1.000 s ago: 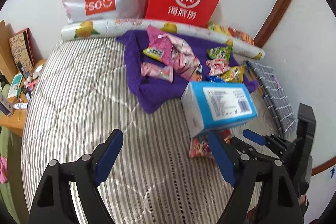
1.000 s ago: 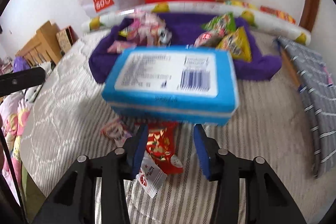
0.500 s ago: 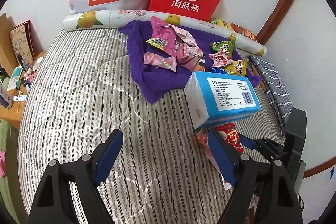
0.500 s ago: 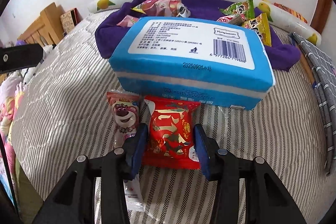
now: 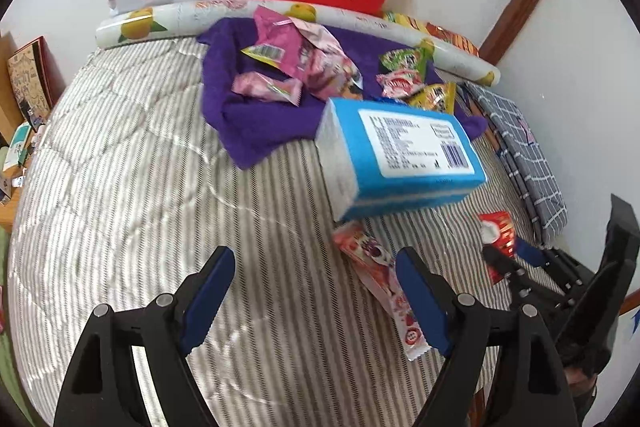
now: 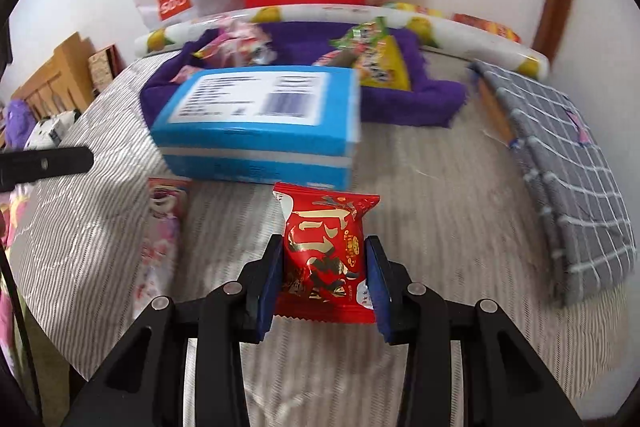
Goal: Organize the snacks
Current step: 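Grasp the red-and-gold snack bag with the right tool while the left tool grasps the pink bear candy stick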
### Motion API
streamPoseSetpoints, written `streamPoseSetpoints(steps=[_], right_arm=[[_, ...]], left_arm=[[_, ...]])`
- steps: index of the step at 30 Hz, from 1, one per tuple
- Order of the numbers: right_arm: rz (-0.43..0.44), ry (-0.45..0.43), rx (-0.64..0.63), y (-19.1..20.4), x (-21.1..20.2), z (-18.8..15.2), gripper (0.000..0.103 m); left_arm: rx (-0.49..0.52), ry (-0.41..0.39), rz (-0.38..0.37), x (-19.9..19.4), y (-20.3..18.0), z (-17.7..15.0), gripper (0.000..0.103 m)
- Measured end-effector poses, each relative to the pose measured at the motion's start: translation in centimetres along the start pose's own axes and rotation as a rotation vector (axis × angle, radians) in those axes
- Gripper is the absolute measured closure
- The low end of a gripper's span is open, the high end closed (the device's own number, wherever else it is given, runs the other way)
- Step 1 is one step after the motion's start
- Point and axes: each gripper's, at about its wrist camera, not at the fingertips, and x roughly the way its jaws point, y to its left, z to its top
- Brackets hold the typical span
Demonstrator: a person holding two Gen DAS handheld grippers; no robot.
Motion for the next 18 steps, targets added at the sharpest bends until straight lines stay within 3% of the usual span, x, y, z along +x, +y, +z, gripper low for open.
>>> streamPoseSetpoints(steps=[8, 15, 18], right_arm=[[-0.031, 0.014, 0.043, -2.9, -0.1, -1.6, 0.063], [-0.021, 0.05, 0.065, -3.3, 1.4, -3.2, 0.062], [-0.022, 0.022, 0.076, -3.2, 1.4, -3.6, 0.062]], left_arm=[[0.036, 0.046, 0.004, 2.7, -2.7, -1.3, 0.022], [0.057, 0.08, -0.004, 4.5, -4.0, -1.6, 0.024], [0.069, 0.092, -0.011, 5.4, -4.6, -1.8, 0.025]])
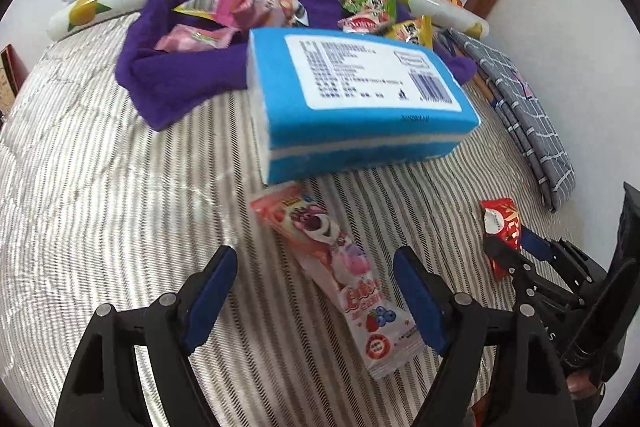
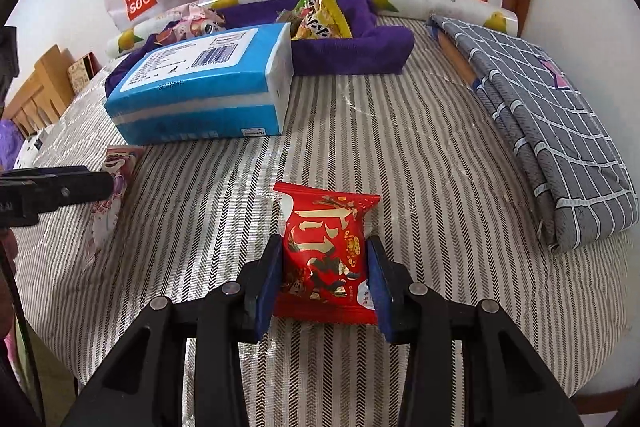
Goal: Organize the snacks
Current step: 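Grasp the red-and-gold snack bag with the right tool while the left tool grasps the pink bear candy stick, then carry the candy stick in the left tool and red bag in the right tool over the towel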
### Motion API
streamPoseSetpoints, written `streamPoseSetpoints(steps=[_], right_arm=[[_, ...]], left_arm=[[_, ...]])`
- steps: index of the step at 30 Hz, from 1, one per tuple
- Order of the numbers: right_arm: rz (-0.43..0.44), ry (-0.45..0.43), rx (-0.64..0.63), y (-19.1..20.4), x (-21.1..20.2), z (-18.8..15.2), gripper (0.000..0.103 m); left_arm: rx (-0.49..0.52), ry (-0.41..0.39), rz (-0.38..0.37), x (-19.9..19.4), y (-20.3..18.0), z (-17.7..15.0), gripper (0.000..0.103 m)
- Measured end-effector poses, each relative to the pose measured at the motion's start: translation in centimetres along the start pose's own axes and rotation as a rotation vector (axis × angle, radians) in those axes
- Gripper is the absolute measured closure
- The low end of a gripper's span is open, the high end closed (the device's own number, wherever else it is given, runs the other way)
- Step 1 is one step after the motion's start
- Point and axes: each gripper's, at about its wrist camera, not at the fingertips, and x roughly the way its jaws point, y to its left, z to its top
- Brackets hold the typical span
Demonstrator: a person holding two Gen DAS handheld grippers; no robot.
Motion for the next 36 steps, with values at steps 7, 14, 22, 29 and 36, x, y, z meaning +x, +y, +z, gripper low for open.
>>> streamPoseSetpoints(steps=[7, 14, 22, 29, 36], right_arm=[[0.013, 0.001, 0.021, -0.3, 0.1, 0.0, 0.062], [-0.019, 0.0, 0.01, 0.2, 0.3, 0.1, 0.062], [-0.034, 0.004, 0.015, 0.3, 0.3, 0.2, 0.062], [-0.037, 0.006, 0.016, 0.4, 0.3, 0.2, 0.062], [-0.033, 0.007, 0.016, 0.4, 0.3, 0.2, 0.062]], left_arm=[[0.035, -0.018, 0.048, 1.0, -0.9, 0.0, 0.026], [0.086, -0.044, 0.134, 0.9, -1.0, -0.1, 0.053], [0.022, -0.042, 0.115, 0.2, 1.0, 0.0, 0.079], [0.004, -0.026, 0.1, 0.0, 1.2, 0.1, 0.079], [-0.009, -0.021, 0.079, -0.3, 1.3, 0.0, 0.08]])
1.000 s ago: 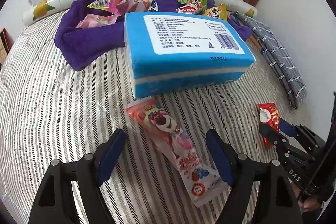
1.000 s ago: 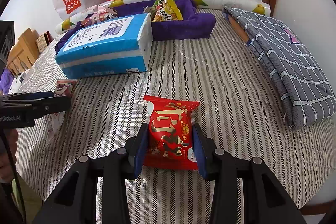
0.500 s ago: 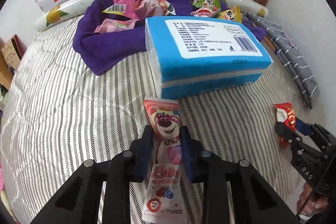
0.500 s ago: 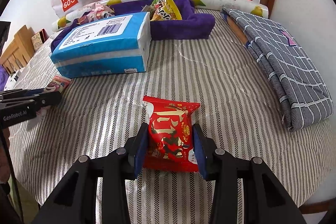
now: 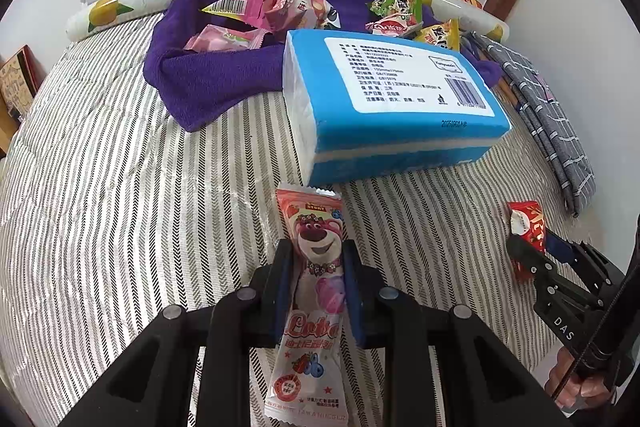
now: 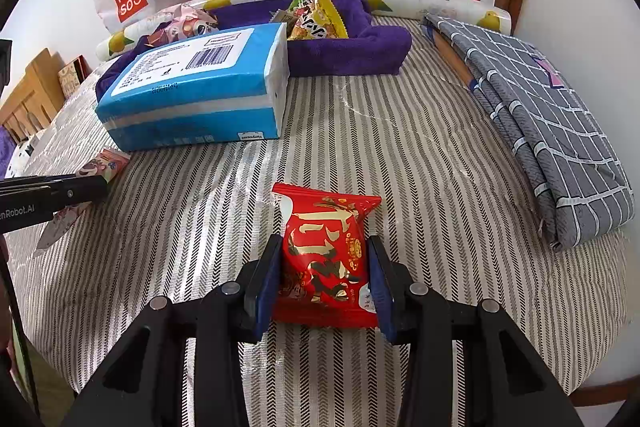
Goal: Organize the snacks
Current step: 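Carry the candy stick in the left tool and red bag in the right tool over the towel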
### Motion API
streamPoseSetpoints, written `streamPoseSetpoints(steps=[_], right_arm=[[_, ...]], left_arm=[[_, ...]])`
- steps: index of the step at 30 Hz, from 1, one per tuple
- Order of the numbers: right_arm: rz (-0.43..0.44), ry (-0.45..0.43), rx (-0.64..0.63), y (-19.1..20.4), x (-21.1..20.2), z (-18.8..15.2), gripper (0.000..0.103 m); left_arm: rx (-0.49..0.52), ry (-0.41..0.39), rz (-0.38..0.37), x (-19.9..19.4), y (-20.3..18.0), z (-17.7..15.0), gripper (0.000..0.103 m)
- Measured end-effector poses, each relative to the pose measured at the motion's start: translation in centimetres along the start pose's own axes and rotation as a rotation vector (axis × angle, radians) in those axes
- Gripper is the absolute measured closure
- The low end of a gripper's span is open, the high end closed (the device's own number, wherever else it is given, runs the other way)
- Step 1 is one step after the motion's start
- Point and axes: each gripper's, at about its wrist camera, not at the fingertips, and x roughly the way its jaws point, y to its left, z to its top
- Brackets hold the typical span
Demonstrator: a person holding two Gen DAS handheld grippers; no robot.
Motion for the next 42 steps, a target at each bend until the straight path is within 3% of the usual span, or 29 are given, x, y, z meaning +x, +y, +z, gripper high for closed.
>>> streamPoseSetpoints(steps=[17, 42], right_arm=[[0.034, -0.027, -0.042, 2.7, -1.6, 1.7, 0.063], [0.036, -0.136, -0.018, 3.8, -7.1, 6.5, 0.063]], left_arm=[[-0.014, -0.045, -0.018, -3.1, 1.2, 0.3, 0.08], [0.014, -0.163, -0.035, -9.5, -0.9, 3.4, 0.08]])
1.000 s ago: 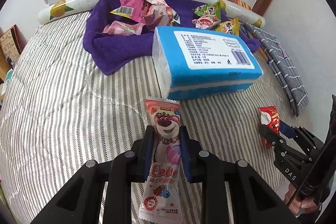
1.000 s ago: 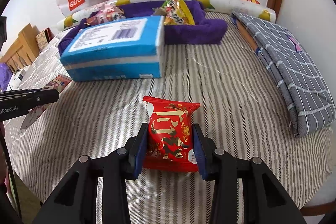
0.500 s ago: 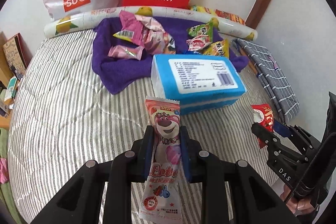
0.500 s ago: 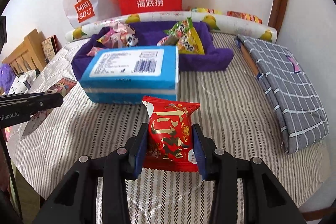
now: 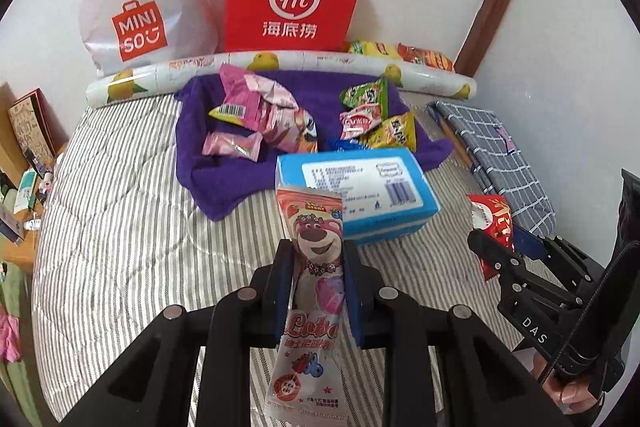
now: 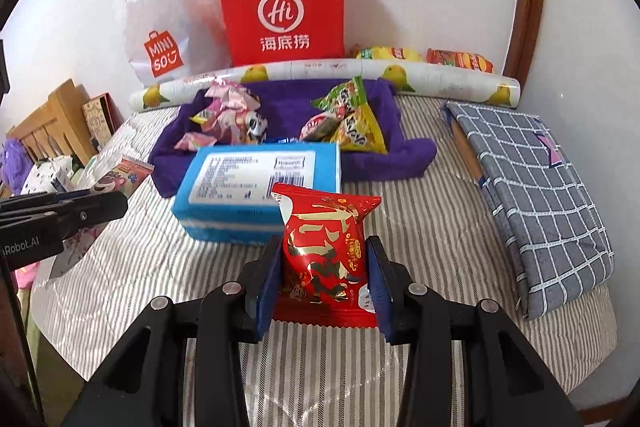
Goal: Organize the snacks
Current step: 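Carry the candy stick in the left tool and red bag in the right tool over the towel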
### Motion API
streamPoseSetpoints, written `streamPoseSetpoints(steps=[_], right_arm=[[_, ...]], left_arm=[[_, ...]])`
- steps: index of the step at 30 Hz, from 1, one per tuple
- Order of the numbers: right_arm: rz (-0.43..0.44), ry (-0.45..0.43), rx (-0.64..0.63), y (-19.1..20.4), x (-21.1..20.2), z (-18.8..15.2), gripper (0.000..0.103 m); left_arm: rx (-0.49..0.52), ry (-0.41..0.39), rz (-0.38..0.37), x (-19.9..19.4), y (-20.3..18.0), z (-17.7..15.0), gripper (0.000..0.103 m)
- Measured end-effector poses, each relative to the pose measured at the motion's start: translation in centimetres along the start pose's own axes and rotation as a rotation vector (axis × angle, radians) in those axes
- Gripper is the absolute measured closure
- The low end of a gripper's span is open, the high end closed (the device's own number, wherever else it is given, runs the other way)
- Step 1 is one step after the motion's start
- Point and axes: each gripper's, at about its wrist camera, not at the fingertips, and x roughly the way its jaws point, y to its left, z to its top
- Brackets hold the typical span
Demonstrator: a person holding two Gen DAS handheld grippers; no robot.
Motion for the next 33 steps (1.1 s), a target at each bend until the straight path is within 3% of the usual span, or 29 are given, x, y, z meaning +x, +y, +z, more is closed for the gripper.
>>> streamPoseSetpoints(steps=[11, 26, 33], right_arm=[[-0.009, -0.039, -0.031, 1.3, -1.0, 3.5, 0.063], [-0.002, -0.056, -0.035, 1.9, -0.4, 7.6, 0.063], [0.01, -0.062, -0.013, 1.1, 0.2, 9.2, 0.063]], left_arm=[[0.001, -0.046, -0.006, -1.8, -0.2, 2.8, 0.08], [0.007, -0.062, 0.005, -1.3, 0.0, 6.7, 0.08], [-0.022, -0.082, -0.024, -1.0, 1.1, 8.2, 0.08]])
